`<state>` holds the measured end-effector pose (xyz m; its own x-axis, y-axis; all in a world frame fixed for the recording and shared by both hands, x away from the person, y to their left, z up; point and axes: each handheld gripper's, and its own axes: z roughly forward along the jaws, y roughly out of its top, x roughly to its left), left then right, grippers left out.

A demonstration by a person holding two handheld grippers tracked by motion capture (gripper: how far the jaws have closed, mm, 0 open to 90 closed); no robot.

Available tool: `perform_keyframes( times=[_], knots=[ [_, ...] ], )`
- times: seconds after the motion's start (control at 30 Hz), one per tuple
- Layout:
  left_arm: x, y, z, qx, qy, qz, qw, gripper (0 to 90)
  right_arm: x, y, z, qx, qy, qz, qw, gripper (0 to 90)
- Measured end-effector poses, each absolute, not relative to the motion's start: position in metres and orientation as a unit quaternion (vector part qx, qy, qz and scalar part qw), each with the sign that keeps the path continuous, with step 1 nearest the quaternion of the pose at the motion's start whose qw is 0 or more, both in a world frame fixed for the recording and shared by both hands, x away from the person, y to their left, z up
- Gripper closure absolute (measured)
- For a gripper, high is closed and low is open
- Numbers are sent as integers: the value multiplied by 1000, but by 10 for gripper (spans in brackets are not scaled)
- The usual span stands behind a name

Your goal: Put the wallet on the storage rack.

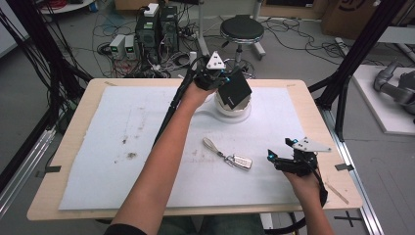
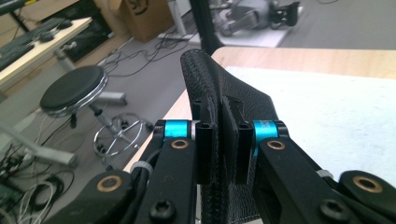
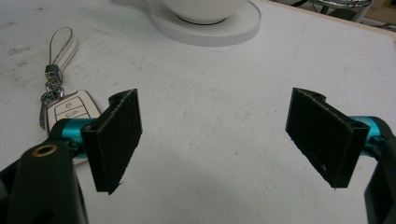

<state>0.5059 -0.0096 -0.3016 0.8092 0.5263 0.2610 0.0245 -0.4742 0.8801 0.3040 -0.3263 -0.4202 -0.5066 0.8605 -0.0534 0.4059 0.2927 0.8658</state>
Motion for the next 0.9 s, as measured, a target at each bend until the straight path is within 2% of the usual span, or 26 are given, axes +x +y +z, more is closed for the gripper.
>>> perform_keyframes(
  times=[0.07, 0.37, 0.9],
  knots=[
    [507, -14, -307, 820, 186, 273, 467, 838, 304, -324, -420, 415, 760, 421, 269, 187],
    [508, -23, -318, 825, 189, 299, 440, 837, 303, -323, -419, 412, 761, 422, 270, 187],
    [514, -24, -321, 818, 202, 320, 434, 835, 303, -324, -420, 411, 761, 423, 269, 187]
  ],
)
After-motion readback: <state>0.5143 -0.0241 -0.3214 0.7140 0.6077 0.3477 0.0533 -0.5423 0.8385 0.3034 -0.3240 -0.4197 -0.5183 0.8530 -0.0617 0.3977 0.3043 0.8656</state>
